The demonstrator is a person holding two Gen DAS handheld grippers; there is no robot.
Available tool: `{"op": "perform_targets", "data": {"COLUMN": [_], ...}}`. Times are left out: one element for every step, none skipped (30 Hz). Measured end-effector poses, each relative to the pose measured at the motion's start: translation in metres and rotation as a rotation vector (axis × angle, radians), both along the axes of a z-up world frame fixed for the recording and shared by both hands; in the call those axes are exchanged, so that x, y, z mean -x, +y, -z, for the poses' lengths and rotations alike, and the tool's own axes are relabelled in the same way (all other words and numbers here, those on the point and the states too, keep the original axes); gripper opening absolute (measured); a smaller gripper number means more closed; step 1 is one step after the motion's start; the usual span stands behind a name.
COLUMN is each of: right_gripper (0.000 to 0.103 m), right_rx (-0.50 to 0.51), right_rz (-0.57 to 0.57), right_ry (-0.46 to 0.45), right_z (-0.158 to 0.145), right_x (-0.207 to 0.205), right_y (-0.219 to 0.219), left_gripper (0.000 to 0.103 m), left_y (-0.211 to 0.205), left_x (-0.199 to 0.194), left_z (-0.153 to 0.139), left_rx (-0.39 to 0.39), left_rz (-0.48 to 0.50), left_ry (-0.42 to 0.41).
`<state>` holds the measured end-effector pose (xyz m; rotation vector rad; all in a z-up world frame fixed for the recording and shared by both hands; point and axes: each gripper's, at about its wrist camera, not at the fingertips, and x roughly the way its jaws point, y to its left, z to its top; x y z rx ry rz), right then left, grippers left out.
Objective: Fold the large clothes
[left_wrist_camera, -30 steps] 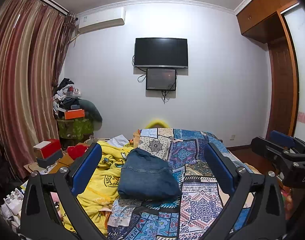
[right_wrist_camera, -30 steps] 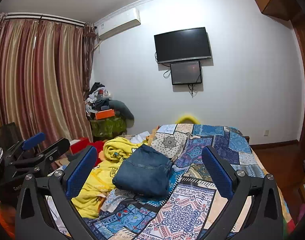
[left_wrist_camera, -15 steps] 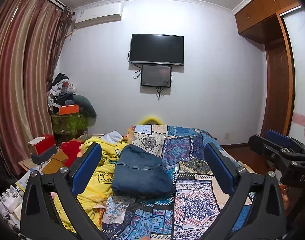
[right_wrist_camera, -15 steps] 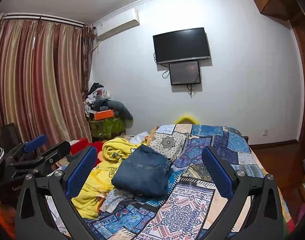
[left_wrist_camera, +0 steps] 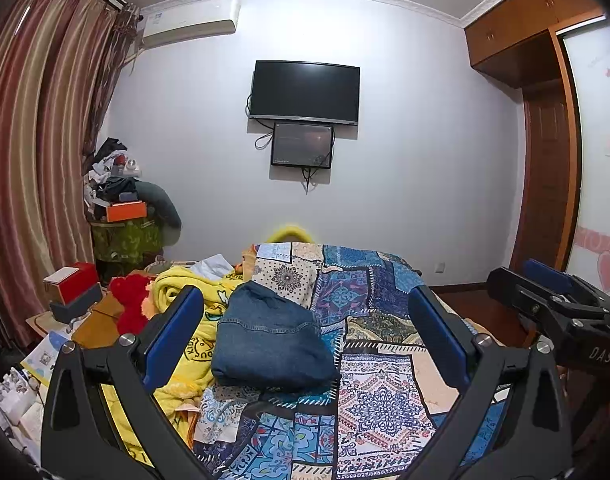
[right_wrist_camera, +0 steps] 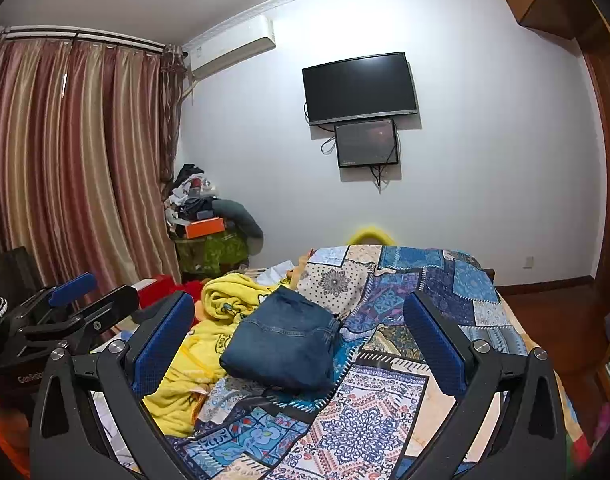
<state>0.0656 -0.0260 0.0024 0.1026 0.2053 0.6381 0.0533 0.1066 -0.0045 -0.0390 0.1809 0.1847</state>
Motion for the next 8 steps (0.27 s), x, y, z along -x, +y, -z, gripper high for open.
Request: {"op": "perform_targets", "data": {"right_gripper": [0.103, 0.103, 0.103, 0.103, 0.103, 0.103, 0.103, 0.103], "right_rx": [0.000, 0.001, 0.000, 0.000, 0.001, 0.001, 0.002, 0.003], "right_rz": [0.000, 0.001, 0.002, 0.001, 0.002, 0.003, 0.003, 0.003], "right_ry": [0.001, 0.002, 0.003, 0.004, 0.004, 0.005, 0.006, 0.008], "right_z": [0.0002, 0.0005, 0.0010, 0.0011, 0.0016, 0.0017, 0.0018, 0.0022], "right_x": [-0.0001, 0.0000, -0.0002, -0.0002, -0.0002, -0.0005, -0.0011, -0.0017], "right_y": [0.0002, 0.0008, 0.0007, 0.0009, 0.0011, 0.0012, 0.0015, 0.0018], "left_gripper": [0.103, 0.103, 0.103, 0.103, 0.103, 0.103, 0.103, 0.103], "left_y": [0.0001, -0.0007, -0.0015, -0.0018, -0.0023, -0.0026, -0.0026, -0.0020], "left_x": [-0.0001, -0.0003, -0.0008, -0.0007, -0.0013, -0.0020, -0.0030, -0.0043], "left_z": [0.0005, 0.0010, 0.0015, 0.0019, 0.0024, 0.0030, 0.0036, 0.0042], "left_rx": [-0.002, -0.006, -0.008, -0.009, -0.009, -0.009, -0.008, -0.009], "left_rz": [-0.001, 0.000, 0.002, 0.004, 0.007, 0.009, 0.011, 0.012], "left_ry": [0.000, 0.000, 0.001, 0.002, 0.004, 0.006, 0.009, 0.013]}}
